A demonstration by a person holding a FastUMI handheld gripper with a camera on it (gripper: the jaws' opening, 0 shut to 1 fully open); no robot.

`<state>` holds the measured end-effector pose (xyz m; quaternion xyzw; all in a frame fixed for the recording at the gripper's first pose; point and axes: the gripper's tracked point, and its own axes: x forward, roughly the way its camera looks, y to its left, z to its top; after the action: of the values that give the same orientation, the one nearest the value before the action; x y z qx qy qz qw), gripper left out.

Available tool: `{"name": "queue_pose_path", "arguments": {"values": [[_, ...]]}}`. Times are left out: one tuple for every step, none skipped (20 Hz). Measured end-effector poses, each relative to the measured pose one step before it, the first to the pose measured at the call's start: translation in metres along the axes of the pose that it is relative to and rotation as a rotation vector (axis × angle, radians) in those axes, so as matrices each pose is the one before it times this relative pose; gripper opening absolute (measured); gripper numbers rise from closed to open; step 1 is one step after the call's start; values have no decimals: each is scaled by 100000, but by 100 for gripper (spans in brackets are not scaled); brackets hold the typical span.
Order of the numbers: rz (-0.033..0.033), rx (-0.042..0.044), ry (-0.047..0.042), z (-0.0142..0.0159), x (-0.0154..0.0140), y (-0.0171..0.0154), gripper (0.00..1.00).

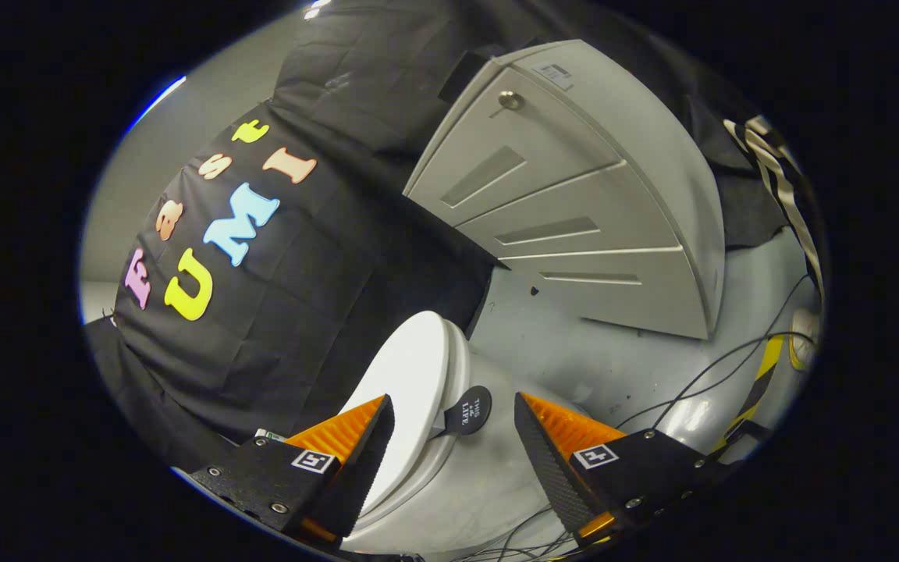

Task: Open the toilet lid.

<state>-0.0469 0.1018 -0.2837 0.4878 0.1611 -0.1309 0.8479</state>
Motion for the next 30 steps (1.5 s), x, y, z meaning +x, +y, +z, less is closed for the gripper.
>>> {"name": "queue_pose_path", "arguments": {"values": [[-26, 2455, 1932, -702, 146, -256, 95], [646, 2536, 382, -250, 407, 13, 94], [787, 2203, 762, -213, 205, 120, 93], [874, 1629, 1825, -493, 116, 35, 91], [671, 1174, 1949, -539, 71, 175, 86], [418, 831, 341, 6, 161, 259, 82], [739, 718, -295, 161, 108, 246, 75], [744, 632, -419, 303, 130, 190, 70], [-397, 89, -785, 338, 298, -110, 58], [-1233, -784, -809, 299, 442, -347, 54], [-471, 20, -160, 31, 94, -47, 47], [-825, 419, -371, 188, 221, -153, 44], [-987, 808, -152, 269, 86, -287, 38], [-927, 1223, -101, 123, 64, -191, 33], [-420, 916, -145, 37, 29, -165, 21], [-771, 867, -442, 55, -56, -78, 13], [50, 696, -85, 7, 221, 24, 7], [-667, 866, 80, 146, -78, -14, 6], [-1086, 897, -45, 115, 220, -11, 3], [-1389, 52, 481, -5, 52, 47, 1], [-1235, -1466, 25, -90, -37, 34, 0], [-1338, -2113, 264, -50, -134, 29, 0], [-1422, -1596, 424, 44, -24, -55, 0], [-949, -868, 641, 74, -77, 78, 0], [-639, -856, 728, 28, 127, 195, 0], [-435, -341, 480, 178, -119, 171, 0], [-554, -932, 653, -98, 19, 103, 0], [-551, -404, -34, 160, -142, 162, 0], [-89, -383, -185, 120, -156, 317, 0], [228, 26, -514, 228, -231, 315, 0]]}}
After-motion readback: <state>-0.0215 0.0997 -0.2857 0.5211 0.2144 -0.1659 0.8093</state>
